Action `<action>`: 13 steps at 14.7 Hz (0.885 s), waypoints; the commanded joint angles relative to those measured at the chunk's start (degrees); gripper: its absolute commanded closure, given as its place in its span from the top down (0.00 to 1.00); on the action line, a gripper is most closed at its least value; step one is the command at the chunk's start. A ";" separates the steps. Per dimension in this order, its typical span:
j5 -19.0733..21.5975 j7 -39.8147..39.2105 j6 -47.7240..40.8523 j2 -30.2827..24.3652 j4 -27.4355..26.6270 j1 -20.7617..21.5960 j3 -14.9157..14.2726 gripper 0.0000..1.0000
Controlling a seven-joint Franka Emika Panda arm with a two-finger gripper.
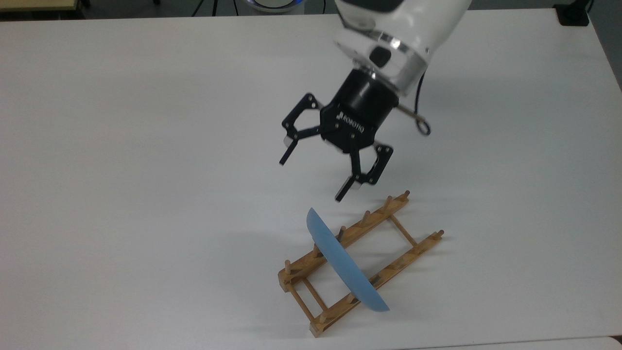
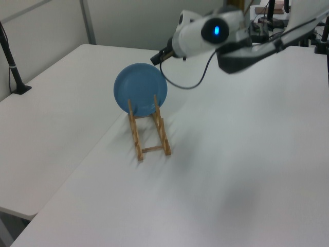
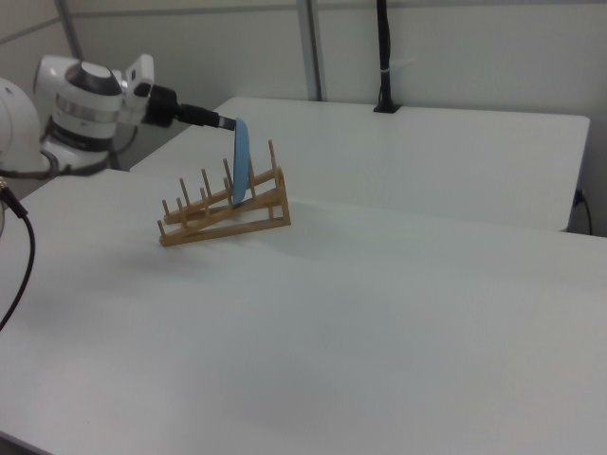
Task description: Place plate in plate rack
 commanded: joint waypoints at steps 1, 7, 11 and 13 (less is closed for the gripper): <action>20.79 -7.91 -2.82 -8.29 -1.94 -0.14 -0.01 1.00; 47.00 -15.73 -18.71 -17.79 -2.64 -2.69 -0.09 1.00; 60.81 -28.11 -34.87 -24.03 -3.17 -3.22 -2.63 1.00; 65.31 -30.59 -38.59 -27.19 -4.83 -3.22 -5.27 1.00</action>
